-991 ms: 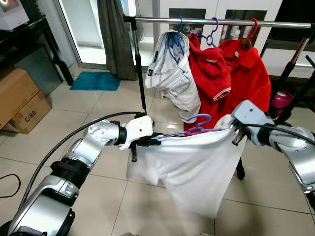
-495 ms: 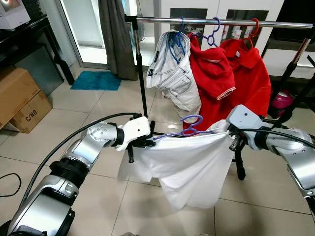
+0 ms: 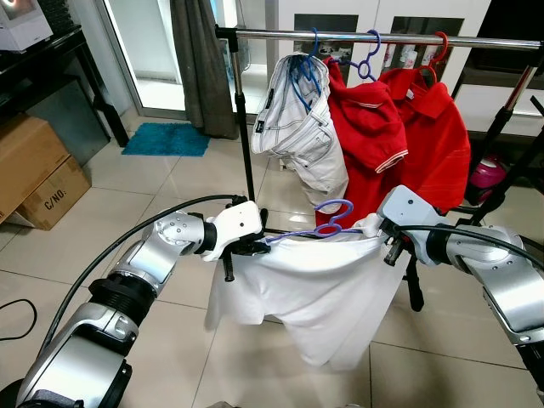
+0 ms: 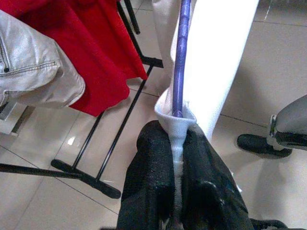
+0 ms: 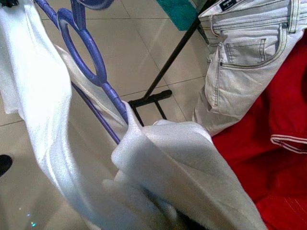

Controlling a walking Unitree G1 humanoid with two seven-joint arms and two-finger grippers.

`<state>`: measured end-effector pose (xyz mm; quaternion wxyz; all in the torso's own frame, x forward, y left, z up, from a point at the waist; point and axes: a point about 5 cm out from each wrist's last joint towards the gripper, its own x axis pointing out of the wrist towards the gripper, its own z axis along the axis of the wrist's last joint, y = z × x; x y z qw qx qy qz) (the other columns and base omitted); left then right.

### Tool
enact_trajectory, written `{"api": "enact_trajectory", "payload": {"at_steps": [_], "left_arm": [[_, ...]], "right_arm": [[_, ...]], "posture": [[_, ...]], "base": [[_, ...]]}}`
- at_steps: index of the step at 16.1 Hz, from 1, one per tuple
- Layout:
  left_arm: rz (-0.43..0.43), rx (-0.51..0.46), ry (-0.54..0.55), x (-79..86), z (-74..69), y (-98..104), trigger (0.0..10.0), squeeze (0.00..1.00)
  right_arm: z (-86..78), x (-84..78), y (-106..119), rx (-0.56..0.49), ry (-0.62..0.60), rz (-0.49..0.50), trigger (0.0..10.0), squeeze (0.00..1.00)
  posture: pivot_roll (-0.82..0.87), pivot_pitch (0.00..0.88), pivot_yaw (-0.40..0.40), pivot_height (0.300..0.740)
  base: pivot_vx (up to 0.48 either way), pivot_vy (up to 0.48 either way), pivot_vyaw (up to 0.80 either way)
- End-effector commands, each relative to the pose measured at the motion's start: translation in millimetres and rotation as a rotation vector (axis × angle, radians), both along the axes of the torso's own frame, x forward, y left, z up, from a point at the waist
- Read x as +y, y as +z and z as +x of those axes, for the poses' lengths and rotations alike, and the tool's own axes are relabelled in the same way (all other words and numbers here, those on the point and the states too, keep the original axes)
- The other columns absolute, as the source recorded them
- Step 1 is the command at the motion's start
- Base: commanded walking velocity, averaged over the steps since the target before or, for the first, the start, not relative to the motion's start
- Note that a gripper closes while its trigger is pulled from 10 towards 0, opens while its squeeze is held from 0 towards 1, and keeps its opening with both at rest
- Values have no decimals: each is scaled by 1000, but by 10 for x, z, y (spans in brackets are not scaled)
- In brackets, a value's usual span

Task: Hang hanger

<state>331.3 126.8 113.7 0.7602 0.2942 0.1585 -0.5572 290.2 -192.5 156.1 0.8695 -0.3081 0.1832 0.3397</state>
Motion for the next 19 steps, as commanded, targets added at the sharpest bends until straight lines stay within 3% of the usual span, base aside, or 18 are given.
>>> {"api": "enact_trajectory", "payload": {"at_steps": [1,8,11,14,19], "left_arm": [[-28,-42,-7,-40,46,139,0,0],[11,-12,-2,25,39,107,0,0],[27,-14,8,42,75,126,0,0],[72,-16,-5,44,126,165,0,0],[123,-2,-52,34,153,231,0,0]], "right_arm": [[-13,44,41,-6,17,19,10000,1000],[3,-56,156,-29,10,-92,10000,1000],[-48,8,322,-30,101,-158,10000,1000],[-140,71,382,48,220,-234,10000,1000],[-257,3,483,179,320,-338,10000,1000]], "posture": [[-249,0,78,740],[-247,0,76,740],[-255,0,74,740],[-267,0,62,740],[-277,0,20,740]], "base": [[0,0,0],[0,0,0],[0,0,0],[0,0,0],[0,0,0]]}}
